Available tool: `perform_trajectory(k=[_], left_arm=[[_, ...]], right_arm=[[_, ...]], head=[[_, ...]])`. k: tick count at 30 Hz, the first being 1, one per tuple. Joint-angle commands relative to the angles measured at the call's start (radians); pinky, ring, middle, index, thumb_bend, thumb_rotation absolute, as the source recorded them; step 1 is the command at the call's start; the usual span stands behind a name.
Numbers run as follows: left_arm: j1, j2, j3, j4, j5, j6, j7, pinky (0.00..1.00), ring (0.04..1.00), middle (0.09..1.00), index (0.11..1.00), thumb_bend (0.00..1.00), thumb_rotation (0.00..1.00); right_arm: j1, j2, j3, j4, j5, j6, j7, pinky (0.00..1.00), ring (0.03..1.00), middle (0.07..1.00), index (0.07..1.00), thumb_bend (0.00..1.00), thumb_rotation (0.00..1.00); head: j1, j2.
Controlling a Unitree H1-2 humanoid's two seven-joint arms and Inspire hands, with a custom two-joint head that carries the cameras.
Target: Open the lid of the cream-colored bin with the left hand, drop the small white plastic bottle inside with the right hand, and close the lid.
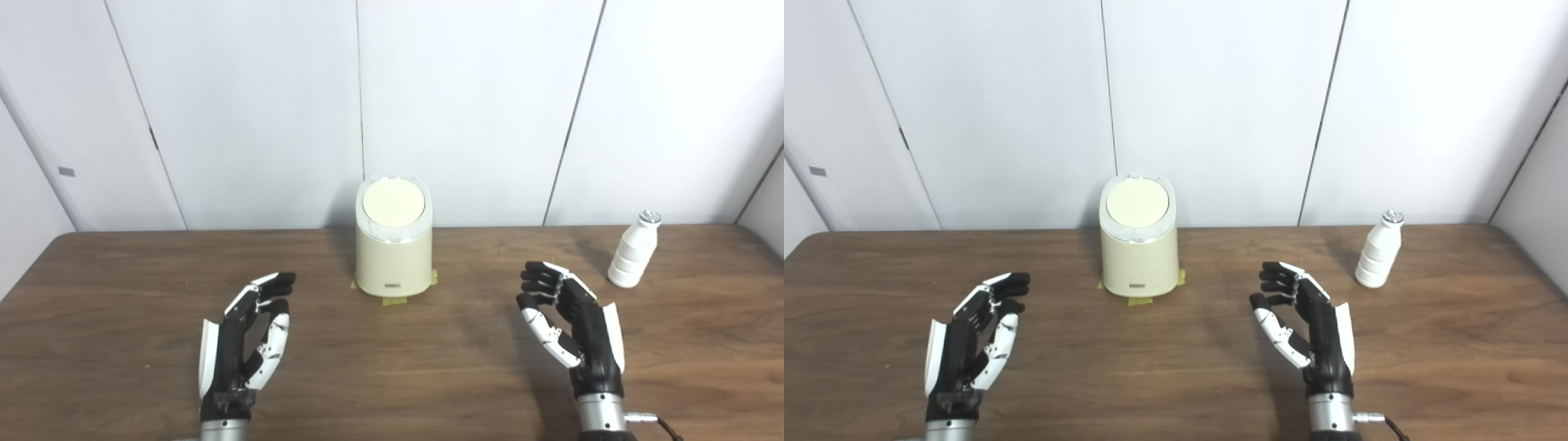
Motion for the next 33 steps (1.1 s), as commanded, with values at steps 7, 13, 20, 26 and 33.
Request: perform_trajectory(k=[7,13,20,26,33], left_arm=[[0.019,0.019,0.002,0.073,0.028,-0.028,0.007,0.63,0.713,0.737,0.724,0.20,0.57],[0.017,0.019,0.003,0.075,0.032,-0.023,0.008,0.62,0.716,0.737,0.726,0.20,0.57],[0.003,0.021,0.008,0.077,-0.014,-0.016,-0.010,0.66,0.738,0.755,0.744,0.21,0.57],[-0.007,0.059,-0.025,-0.060,-0.020,0.205,-0.139,0.87,0.935,0.952,0.950,0.50,0.79],[-0.026,0.051,-0.041,-0.169,-0.054,0.355,-0.206,1.00,1.000,1.000,1.000,0.78,0.84]], right_arm=[[0.001,-0.016,-0.002,0.025,-0.010,-0.034,0.007,0.56,0.647,0.671,0.674,0.21,0.37],[0.000,-0.015,0.000,0.024,-0.025,-0.026,0.002,0.56,0.644,0.670,0.674,0.21,0.35],[-0.012,-0.011,-0.004,0.059,-0.005,-0.055,-0.002,0.57,0.651,0.673,0.672,0.23,0.34],[-0.024,-0.018,-0.003,0.089,-0.021,-0.070,-0.011,0.56,0.648,0.673,0.673,0.23,0.38],[-0.025,-0.020,-0.002,0.096,-0.028,-0.070,-0.014,0.55,0.638,0.669,0.673,0.22,0.36]], head=[[-0.001,0.000],[0.002,-0.002],[-0.002,-0.017],[0.002,-0.029],[0.005,-0.031]])
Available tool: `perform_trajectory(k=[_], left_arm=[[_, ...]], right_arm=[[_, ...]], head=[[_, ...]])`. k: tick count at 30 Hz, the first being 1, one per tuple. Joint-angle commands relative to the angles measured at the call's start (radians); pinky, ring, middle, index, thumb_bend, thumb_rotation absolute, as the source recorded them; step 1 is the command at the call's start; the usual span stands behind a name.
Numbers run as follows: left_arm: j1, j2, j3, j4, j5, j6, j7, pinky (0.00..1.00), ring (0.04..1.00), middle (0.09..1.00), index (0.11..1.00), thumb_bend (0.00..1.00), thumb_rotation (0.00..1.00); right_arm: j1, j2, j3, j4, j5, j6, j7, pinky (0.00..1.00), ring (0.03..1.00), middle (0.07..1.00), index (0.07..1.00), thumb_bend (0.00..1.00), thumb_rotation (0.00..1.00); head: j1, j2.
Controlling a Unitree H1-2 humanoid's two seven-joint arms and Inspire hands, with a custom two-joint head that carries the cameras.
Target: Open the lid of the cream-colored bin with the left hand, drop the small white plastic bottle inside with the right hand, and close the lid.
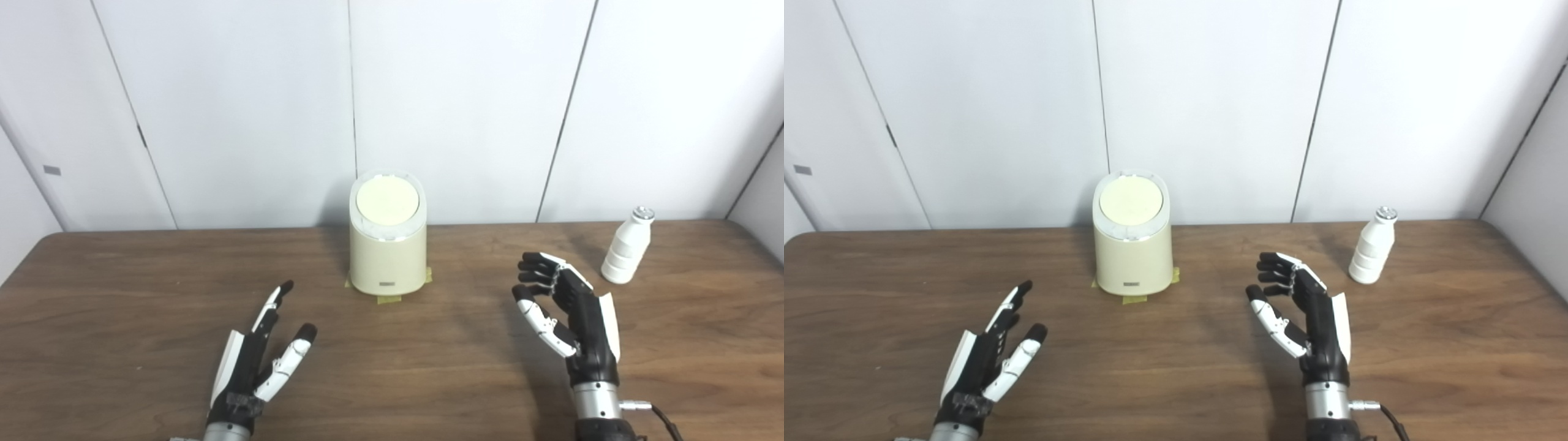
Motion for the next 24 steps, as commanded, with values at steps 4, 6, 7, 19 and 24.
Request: perform_trajectory(k=[4,6,7,19,24], left_arm=[[-0.075,-0.011,0.007,-0.117,-0.020,0.058,-0.013,1.00,1.000,1.000,1.000,0.79,0.86],[-0.095,-0.011,0.011,-0.148,-0.023,0.099,-0.019,1.00,1.000,1.000,1.000,0.78,0.87],[-0.108,-0.009,0.012,-0.168,-0.024,0.128,-0.027,1.00,1.000,1.000,1.000,0.78,0.86],[-0.314,0.007,0.028,-0.273,-0.036,0.413,-0.087,1.00,1.000,1.000,1.000,1.00,0.64],[-0.396,-0.005,0.032,-0.246,-0.029,0.450,-0.089,1.00,1.000,1.000,1.000,1.00,0.52]], right_arm=[[0.015,-0.012,0.002,0.051,-0.042,-0.047,-0.014,0.55,0.637,0.668,0.673,0.22,0.39],[0.013,-0.011,0.002,0.054,-0.035,-0.049,-0.012,0.55,0.640,0.670,0.674,0.23,0.39],[0.012,-0.012,0.002,0.057,-0.035,-0.053,-0.012,0.55,0.641,0.671,0.676,0.23,0.40],[0.008,-0.011,0.004,0.061,-0.036,-0.048,-0.011,0.55,0.644,0.672,0.675,0.22,0.36],[0.007,-0.009,0.003,0.062,-0.027,-0.047,-0.009,0.55,0.644,0.674,0.676,0.22,0.36]], head=[[-0.002,0.000],[-0.002,0.000],[0.000,-0.001],[0.001,-0.004],[0.003,-0.006]])
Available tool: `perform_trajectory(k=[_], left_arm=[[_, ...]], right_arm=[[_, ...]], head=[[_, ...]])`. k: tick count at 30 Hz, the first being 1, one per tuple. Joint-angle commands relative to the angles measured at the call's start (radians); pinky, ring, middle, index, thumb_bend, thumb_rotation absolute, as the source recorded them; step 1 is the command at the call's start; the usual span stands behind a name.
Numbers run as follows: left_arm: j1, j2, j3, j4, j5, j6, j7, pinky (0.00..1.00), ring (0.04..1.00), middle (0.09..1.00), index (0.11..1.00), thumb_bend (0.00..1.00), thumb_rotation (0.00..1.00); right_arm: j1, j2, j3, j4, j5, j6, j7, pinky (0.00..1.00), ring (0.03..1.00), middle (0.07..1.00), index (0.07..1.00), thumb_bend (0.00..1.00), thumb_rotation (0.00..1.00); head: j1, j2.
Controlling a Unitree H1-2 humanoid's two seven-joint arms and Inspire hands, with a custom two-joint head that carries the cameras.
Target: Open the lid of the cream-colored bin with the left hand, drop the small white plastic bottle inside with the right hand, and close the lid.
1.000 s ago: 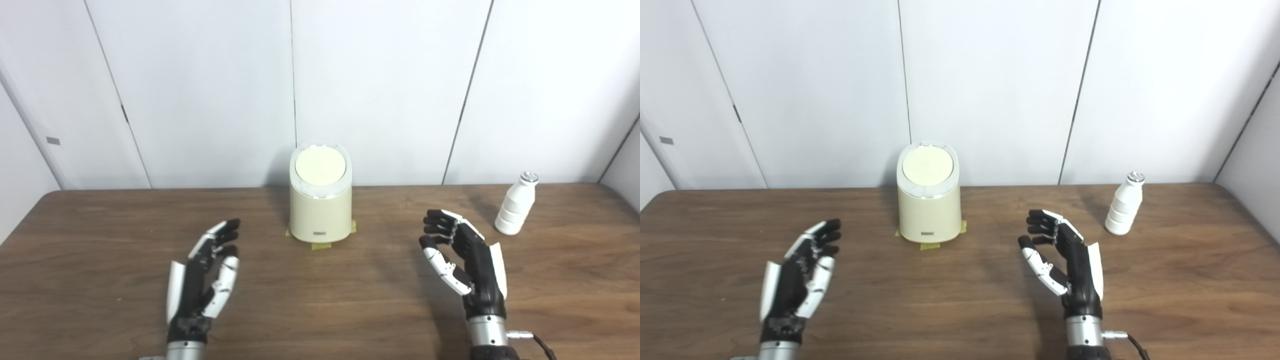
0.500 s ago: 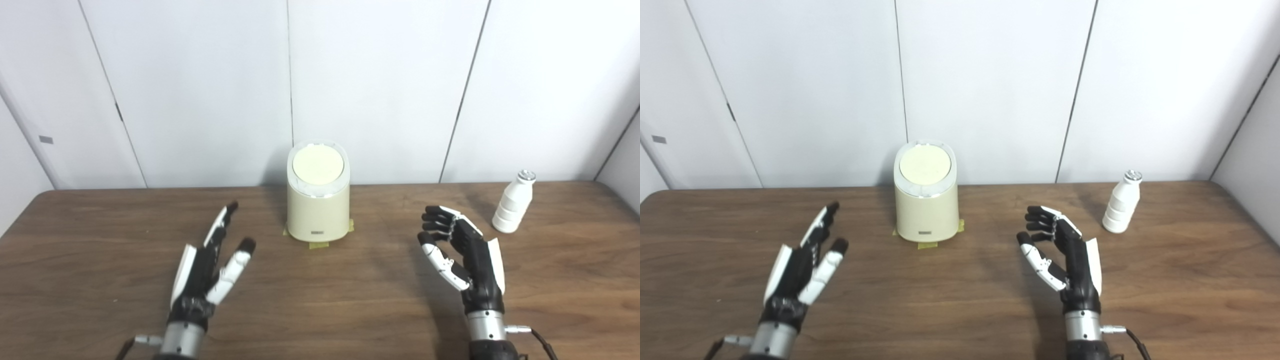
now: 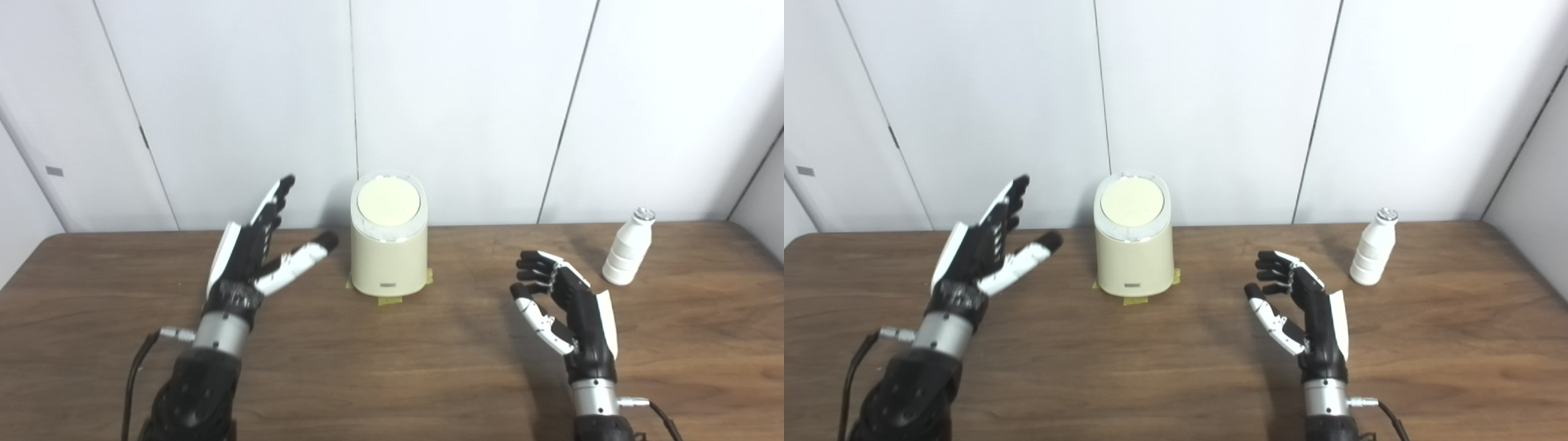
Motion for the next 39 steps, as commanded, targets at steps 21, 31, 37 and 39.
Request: perform_trajectory(k=[21,31,37,39], left_arm=[[-0.349,-0.116,0.036,0.341,0.392,0.003,-0.082,0.90,1.000,1.000,1.000,0.95,0.47],[-0.444,-0.105,0.024,0.510,0.479,0.003,-0.051,0.84,0.996,1.000,1.000,0.95,0.48],[-0.497,-0.101,0.037,0.596,0.542,0.003,-0.057,0.89,1.000,1.000,1.000,0.93,0.51],[-0.504,-0.098,0.036,0.614,0.550,0.003,-0.052,0.91,1.000,1.000,1.000,0.93,0.51]], right_arm=[[0.014,-0.007,0.009,0.083,-0.036,-0.076,-0.023,0.55,0.645,0.672,0.670,0.24,0.37],[0.015,-0.007,0.008,0.084,-0.019,-0.070,-0.016,0.55,0.644,0.673,0.668,0.24,0.30],[0.016,-0.008,0.010,0.083,-0.037,-0.071,-0.024,0.54,0.641,0.671,0.670,0.23,0.32],[0.015,-0.008,0.010,0.088,-0.036,-0.078,-0.025,0.54,0.638,0.670,0.670,0.23,0.32]], head=[[-0.009,-0.007],[-0.009,-0.010],[-0.011,-0.010],[-0.013,-0.013]])
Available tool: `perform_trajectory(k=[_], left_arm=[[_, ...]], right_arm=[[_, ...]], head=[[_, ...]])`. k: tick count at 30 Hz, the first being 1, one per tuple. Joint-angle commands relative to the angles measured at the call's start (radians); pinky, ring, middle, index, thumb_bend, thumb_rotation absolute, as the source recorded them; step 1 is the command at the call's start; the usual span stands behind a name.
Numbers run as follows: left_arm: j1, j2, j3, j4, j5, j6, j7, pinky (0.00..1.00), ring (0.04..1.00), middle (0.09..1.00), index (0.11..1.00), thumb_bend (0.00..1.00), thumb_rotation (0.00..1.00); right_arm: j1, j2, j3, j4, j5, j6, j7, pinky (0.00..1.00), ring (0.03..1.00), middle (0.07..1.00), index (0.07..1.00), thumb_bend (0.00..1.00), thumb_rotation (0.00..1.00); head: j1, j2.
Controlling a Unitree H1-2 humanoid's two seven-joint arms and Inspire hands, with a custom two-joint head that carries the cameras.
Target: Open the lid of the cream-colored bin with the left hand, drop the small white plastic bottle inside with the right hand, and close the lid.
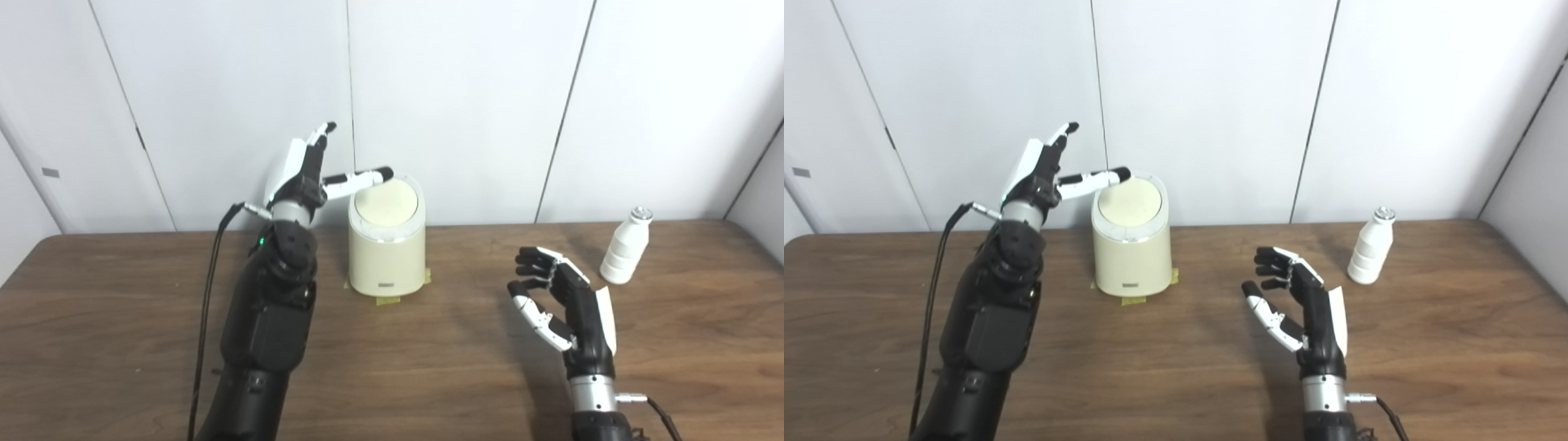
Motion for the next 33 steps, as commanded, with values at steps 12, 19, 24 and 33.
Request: perform_trajectory(k=[12,19,24,33], left_arm=[[-0.070,0.014,0.022,0.053,0.038,-0.002,-0.005,0.80,0.996,1.000,1.000,0.94,0.48],[-0.060,0.016,0.007,0.080,-0.002,-0.002,0.016,0.94,1.000,1.000,1.000,0.98,0.37],[-0.055,0.020,-0.020,0.102,-0.015,-0.002,0.031,0.96,1.000,1.000,1.000,0.98,0.36],[-0.059,0.021,-0.058,0.124,-0.023,-0.002,0.062,0.99,1.000,1.000,1.000,1.00,0.46]], right_arm=[[0.030,-0.003,0.007,0.056,-0.051,-0.033,-0.020,0.55,0.643,0.671,0.671,0.23,0.36],[0.034,0.004,0.009,0.036,-0.053,-0.006,-0.026,0.55,0.643,0.672,0.671,0.24,0.37],[0.033,0.003,0.009,0.037,-0.050,-0.016,-0.028,0.55,0.642,0.673,0.673,0.25,0.40],[0.033,0.006,0.009,0.037,-0.047,-0.013,-0.028,0.55,0.647,0.677,0.675,0.25,0.40]], head=[[-0.015,0.001],[-0.021,0.004],[-0.023,0.008],[-0.026,0.008]])
